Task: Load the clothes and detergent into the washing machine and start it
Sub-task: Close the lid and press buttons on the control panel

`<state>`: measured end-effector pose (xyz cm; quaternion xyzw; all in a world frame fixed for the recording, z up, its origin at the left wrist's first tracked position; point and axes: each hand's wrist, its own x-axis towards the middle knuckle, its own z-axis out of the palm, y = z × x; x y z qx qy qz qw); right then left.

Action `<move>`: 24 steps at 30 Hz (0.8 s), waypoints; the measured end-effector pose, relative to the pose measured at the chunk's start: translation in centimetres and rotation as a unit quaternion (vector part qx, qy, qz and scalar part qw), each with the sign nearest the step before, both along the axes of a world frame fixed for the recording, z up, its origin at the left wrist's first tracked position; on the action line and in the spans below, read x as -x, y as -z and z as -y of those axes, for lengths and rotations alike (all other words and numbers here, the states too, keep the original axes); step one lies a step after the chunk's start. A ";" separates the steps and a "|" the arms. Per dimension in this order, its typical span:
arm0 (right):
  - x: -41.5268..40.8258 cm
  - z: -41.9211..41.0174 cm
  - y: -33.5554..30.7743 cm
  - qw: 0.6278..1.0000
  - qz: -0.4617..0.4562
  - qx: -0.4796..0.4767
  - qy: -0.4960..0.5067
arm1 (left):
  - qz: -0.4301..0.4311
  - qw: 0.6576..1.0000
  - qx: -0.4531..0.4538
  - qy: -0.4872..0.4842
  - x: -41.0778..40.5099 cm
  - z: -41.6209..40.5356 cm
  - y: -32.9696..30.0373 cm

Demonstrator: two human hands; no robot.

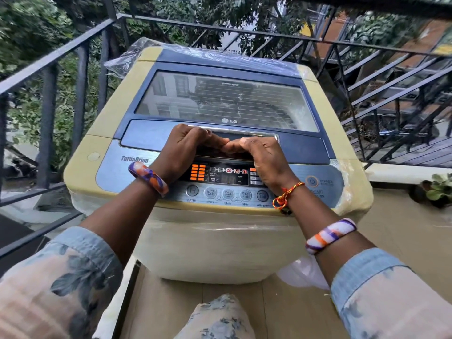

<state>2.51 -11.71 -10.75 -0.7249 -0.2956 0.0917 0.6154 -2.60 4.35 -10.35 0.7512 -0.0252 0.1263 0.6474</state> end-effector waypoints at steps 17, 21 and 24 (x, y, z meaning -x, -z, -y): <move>-0.1 0.0 0.1 1.000 0.012 -0.003 0.005 | -0.012 1.000 0.004 0.011 0.0 0.0 -0.2; 0.0 0.1 0.1 1.000 0.013 -0.001 0.006 | -0.017 1.000 0.008 0.010 0.0 0.1 -0.1; 0.1 0.2 0.2 1.000 0.023 0.007 0.007 | -0.012 1.000 0.006 0.009 0.1 0.1 -0.1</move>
